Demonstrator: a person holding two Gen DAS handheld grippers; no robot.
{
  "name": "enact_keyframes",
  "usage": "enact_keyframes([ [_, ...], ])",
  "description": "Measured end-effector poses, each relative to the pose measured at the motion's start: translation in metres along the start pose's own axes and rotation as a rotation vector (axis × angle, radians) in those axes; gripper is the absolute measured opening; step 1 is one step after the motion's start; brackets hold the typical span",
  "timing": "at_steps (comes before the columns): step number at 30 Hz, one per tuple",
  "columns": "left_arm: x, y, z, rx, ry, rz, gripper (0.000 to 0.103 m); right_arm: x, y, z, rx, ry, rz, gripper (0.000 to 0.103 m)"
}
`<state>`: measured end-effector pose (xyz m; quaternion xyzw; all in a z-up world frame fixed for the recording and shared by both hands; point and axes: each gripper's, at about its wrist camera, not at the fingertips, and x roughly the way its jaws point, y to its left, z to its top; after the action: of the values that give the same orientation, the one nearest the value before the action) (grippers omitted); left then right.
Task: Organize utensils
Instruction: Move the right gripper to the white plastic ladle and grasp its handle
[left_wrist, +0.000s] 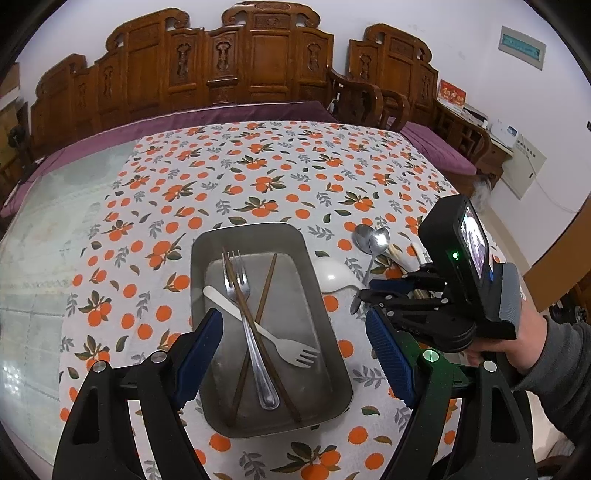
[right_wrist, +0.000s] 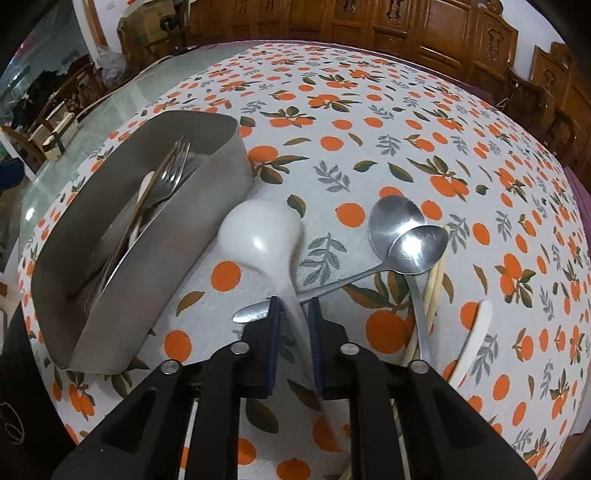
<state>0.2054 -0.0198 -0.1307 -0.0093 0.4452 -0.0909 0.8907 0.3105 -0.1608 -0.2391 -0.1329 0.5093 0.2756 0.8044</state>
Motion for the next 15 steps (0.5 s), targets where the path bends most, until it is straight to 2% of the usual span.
enact_keyframes([
  [3, 0.005, -0.004, 0.003, 0.005, 0.006, -0.005, 0.076, -0.003, -0.003, -0.001, 0.016, 0.0, 0.026, 0.01],
  [8, 0.014, -0.014, 0.009, 0.015, 0.012, -0.016, 0.076, -0.031, -0.013, -0.007, 0.069, -0.072, 0.057, 0.01],
  [15, 0.041, -0.04, 0.022, 0.064, 0.025, -0.035, 0.076, -0.076, -0.05, -0.023, 0.135, -0.143, 0.021, 0.01],
])
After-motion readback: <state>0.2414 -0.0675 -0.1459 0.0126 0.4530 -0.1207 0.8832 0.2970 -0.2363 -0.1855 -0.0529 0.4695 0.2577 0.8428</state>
